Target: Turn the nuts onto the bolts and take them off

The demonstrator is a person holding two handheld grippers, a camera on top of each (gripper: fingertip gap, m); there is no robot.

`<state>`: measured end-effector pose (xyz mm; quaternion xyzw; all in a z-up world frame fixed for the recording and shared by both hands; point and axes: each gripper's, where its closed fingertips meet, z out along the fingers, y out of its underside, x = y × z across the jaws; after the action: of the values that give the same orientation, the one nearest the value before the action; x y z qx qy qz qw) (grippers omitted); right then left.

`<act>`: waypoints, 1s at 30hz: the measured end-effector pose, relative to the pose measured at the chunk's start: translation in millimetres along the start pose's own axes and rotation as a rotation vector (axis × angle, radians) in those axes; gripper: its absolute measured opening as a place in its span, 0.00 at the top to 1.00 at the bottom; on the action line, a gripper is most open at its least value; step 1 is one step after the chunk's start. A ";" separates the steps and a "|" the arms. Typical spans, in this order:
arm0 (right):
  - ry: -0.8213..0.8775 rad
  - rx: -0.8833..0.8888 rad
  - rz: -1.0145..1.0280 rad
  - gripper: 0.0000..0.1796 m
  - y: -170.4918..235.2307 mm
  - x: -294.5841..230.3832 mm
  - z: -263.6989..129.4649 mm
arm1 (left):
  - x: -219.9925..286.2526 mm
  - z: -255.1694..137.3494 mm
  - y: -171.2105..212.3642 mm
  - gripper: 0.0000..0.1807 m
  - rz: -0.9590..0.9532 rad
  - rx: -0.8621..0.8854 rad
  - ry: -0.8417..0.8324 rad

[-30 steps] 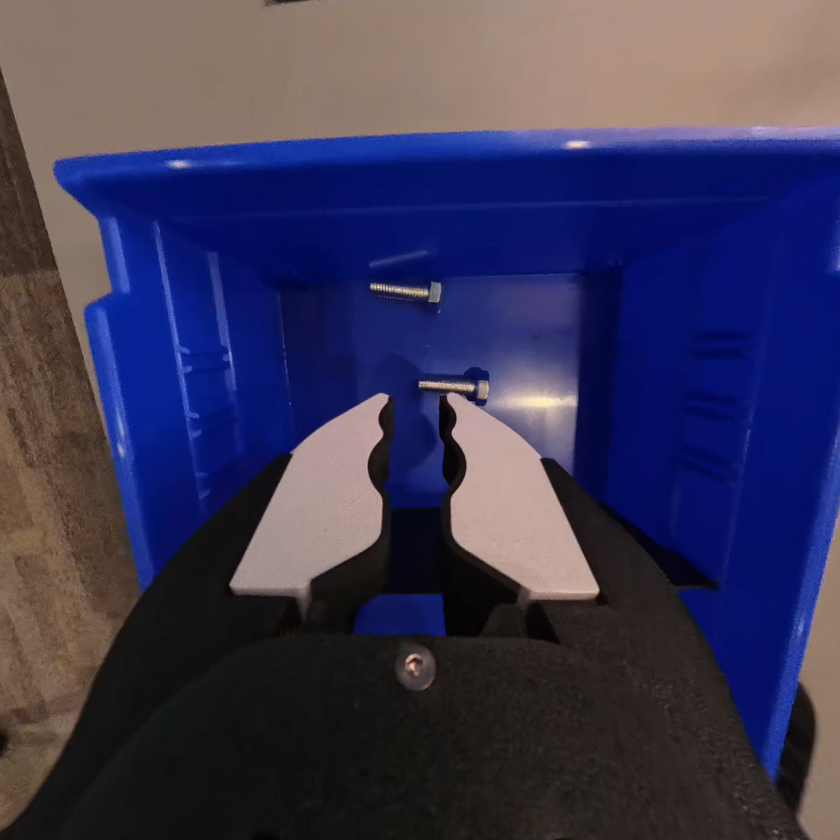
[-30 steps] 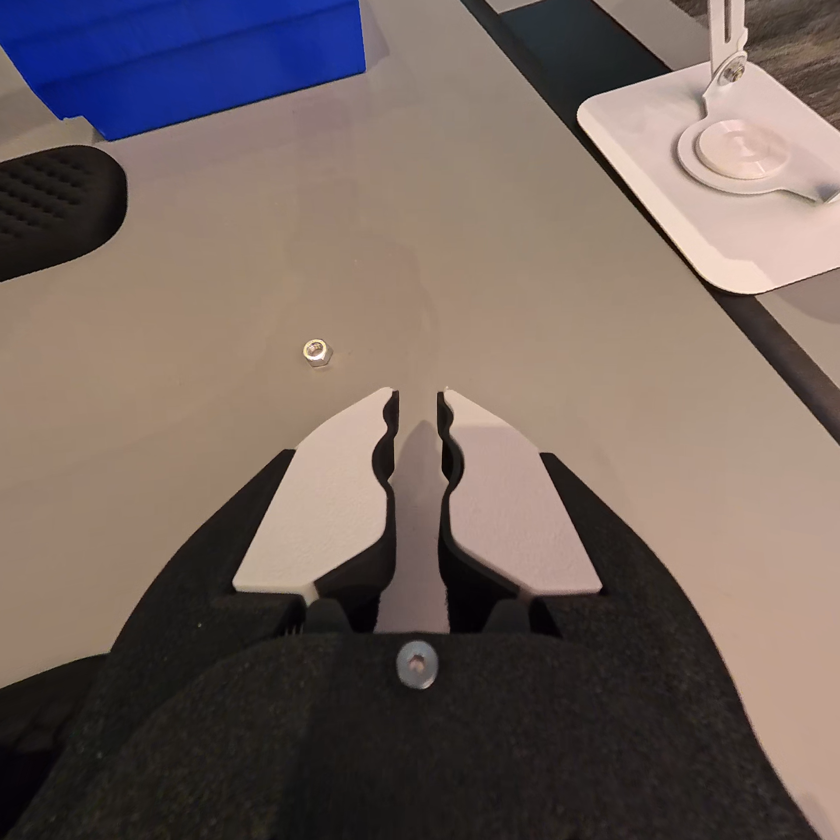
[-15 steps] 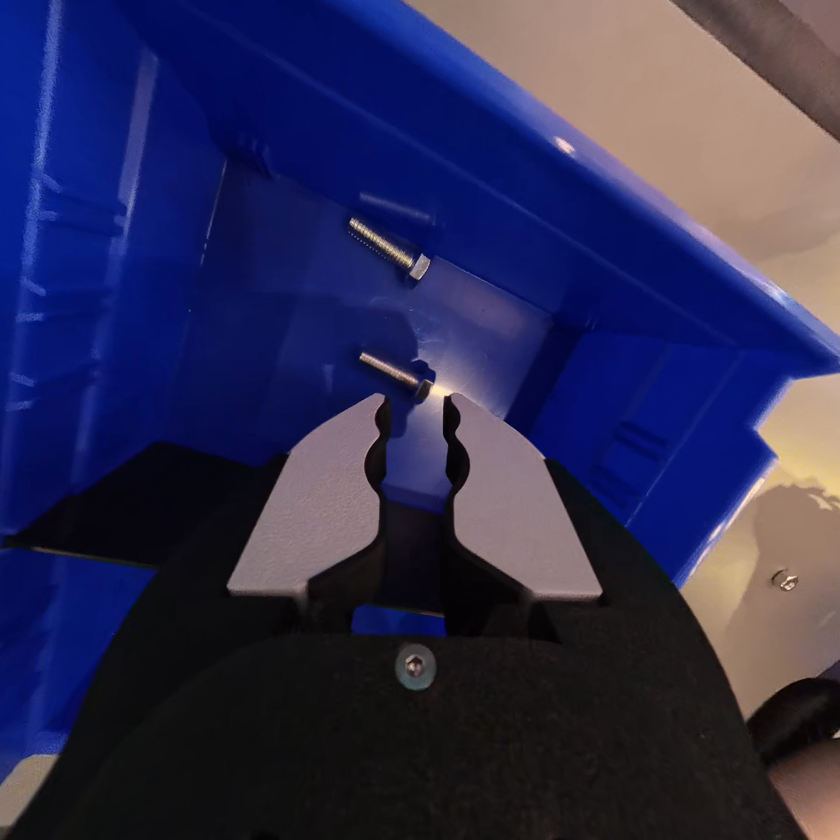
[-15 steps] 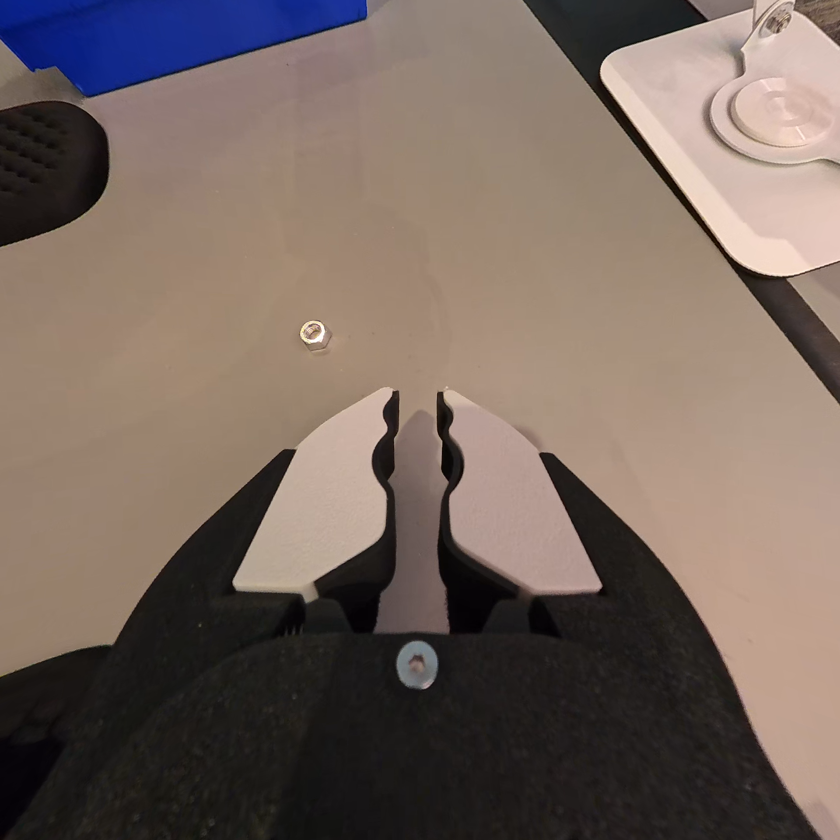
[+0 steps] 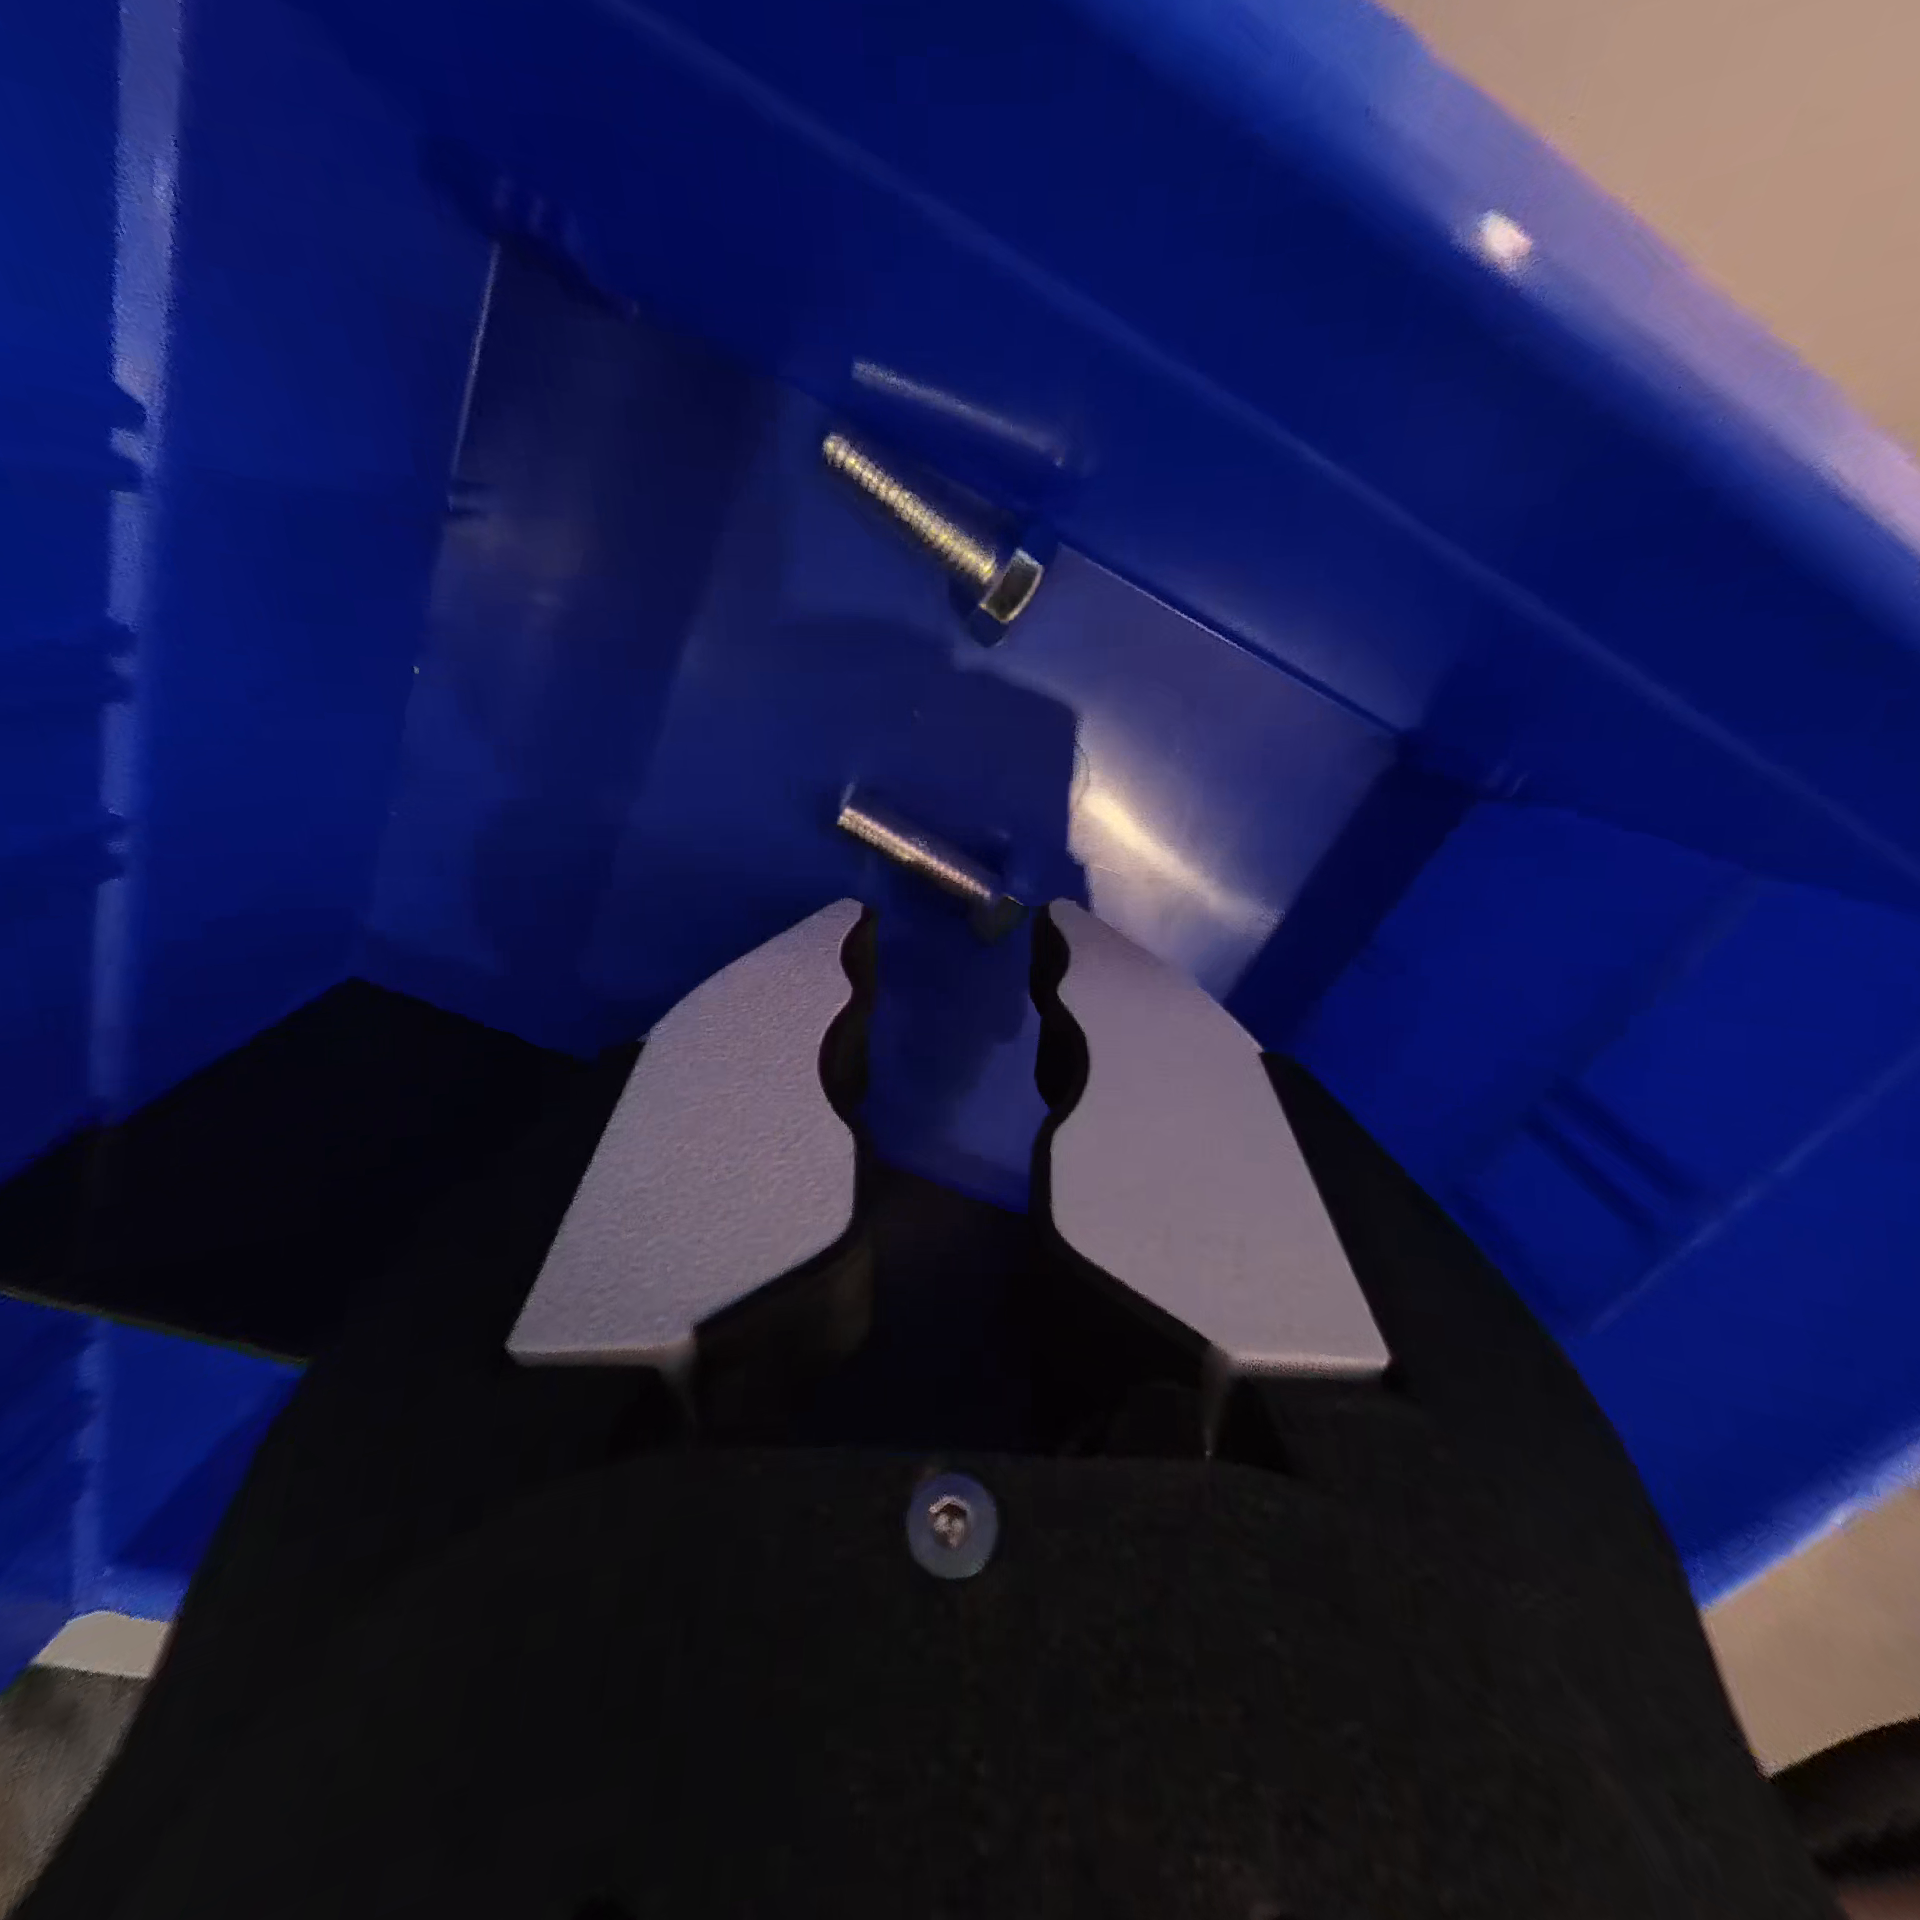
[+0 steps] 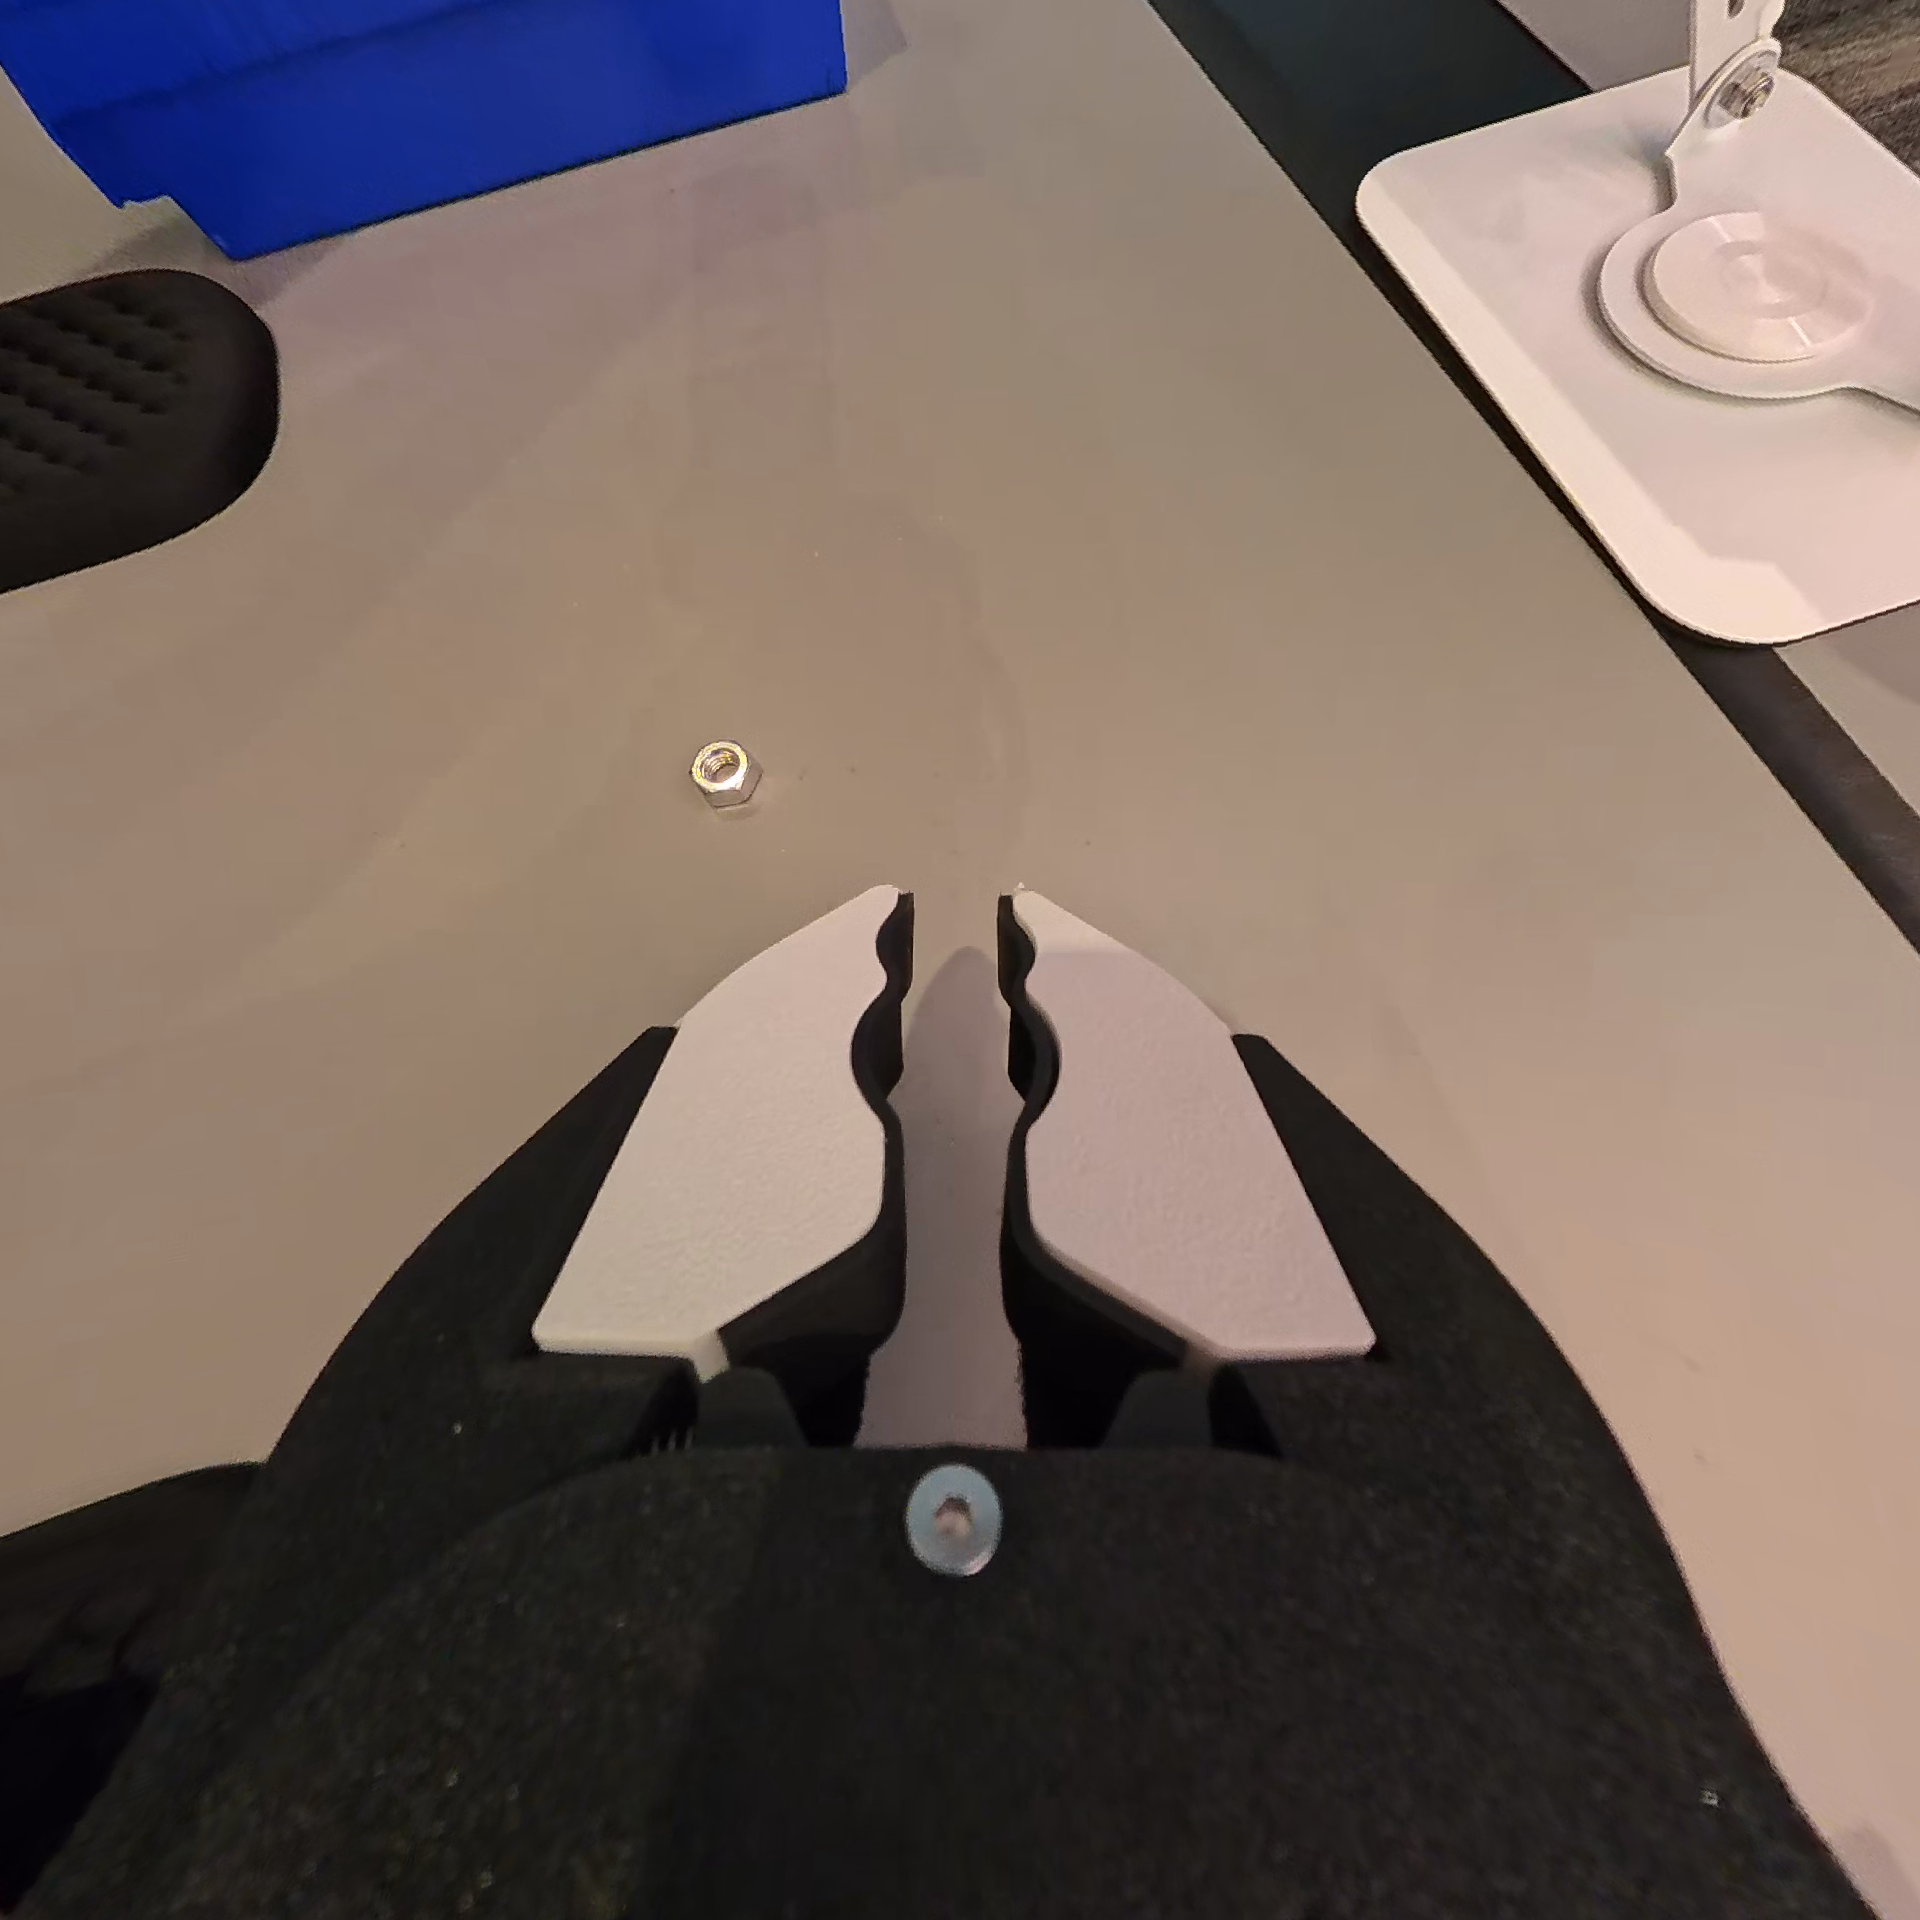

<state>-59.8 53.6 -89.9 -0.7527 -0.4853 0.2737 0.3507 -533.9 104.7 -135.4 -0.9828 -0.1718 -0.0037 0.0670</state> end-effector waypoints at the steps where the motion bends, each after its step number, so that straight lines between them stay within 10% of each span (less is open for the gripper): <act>1: 0.000 0.003 0.001 0.92 -0.4 0.1 -0.8 | -0.1 2.3 0.9 0.84 -0.007 -0.009 -0.001; 30: -0.044 0.021 -0.005 0.92 -6.3 -7.6 3.0 | 29.3 -43.4 -12.4 0.87 0.210 0.135 0.269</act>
<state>-68.4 49.2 -86.2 -0.7416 -0.4918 0.2943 0.3486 -509.9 120.4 -89.9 -0.9792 -0.0578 -0.1166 0.1554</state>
